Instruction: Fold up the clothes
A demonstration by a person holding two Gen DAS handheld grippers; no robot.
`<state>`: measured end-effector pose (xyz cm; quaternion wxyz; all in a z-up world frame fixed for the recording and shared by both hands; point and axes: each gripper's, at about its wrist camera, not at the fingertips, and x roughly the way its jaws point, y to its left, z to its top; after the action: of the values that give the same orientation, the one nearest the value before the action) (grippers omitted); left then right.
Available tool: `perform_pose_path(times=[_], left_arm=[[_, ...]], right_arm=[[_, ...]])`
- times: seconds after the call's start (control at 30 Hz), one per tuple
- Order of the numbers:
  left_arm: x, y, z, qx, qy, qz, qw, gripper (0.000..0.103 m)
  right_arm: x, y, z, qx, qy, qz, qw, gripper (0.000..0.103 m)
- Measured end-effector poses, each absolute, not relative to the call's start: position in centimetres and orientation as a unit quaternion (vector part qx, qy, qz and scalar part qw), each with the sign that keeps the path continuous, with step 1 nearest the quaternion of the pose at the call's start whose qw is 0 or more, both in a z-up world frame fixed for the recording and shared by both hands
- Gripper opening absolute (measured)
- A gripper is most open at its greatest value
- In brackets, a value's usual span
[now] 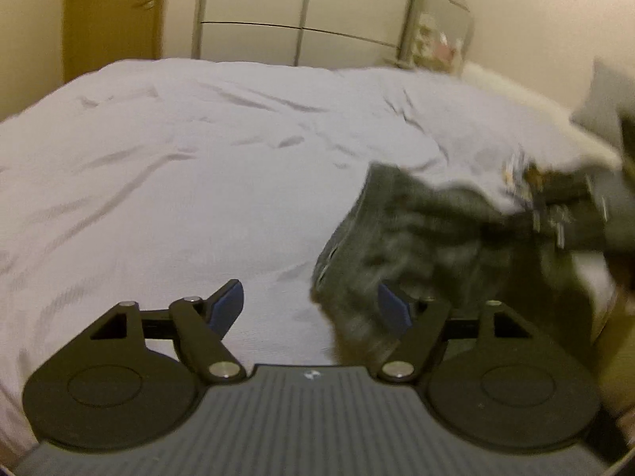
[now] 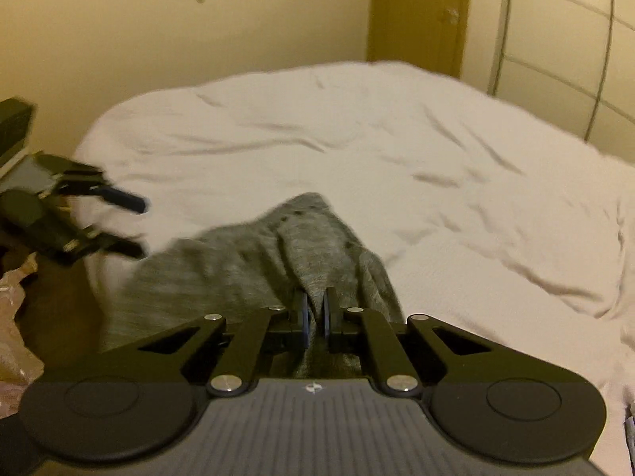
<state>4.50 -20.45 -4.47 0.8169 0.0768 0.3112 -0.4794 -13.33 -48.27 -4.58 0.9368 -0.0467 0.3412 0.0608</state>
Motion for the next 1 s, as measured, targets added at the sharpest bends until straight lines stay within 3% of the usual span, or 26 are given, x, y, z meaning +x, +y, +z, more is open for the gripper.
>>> perform_pose_path(times=[0.2, 0.4, 0.5, 0.57, 0.73, 0.77, 0.9, 1.0], left_arm=[[3.8, -22.2, -3.4, 0.001, 0.359, -0.509, 0.782, 0.074], [3.3, -26.6, -4.2, 0.014, 0.384, -0.523, 0.761, 0.070], [3.5, -28.1, -5.3, 0.022, 0.398, -0.509, 0.763, 0.046], [3.6, -28.4, -5.9, 0.025, 0.400, -0.503, 0.766, 0.010], [3.9, -25.6, -5.9, 0.024, 0.376, -0.503, 0.778, 0.008], [4.1, -24.7, -5.8, 0.020, 0.371, -0.505, 0.779, 0.008], [4.4, -22.3, -5.2, 0.018, 0.354, -0.511, 0.783, 0.008], [4.3, -21.3, -5.1, 0.021, 0.344, -0.516, 0.784, 0.008]], right_arm=[[-15.5, -41.3, -6.6, -0.140, 0.327, 0.088, 0.930, 0.008], [-15.9, -37.4, -9.8, -0.159, 0.301, 0.103, 0.935, 0.010], [-16.1, -37.0, -10.6, -0.146, 0.293, 0.111, 0.938, 0.013], [-16.6, -36.8, -10.8, -0.150, 0.292, 0.124, 0.937, 0.015], [-18.9, -37.5, -10.0, -0.128, 0.282, 0.140, 0.940, 0.019], [-19.7, -38.2, -9.3, -0.114, 0.263, 0.133, 0.949, 0.025], [-19.9, -41.8, -7.2, -0.049, 0.215, 0.077, 0.972, 0.071], [-17.1, -44.9, -7.4, 0.022, 0.227, 0.050, 0.972, 0.072]])
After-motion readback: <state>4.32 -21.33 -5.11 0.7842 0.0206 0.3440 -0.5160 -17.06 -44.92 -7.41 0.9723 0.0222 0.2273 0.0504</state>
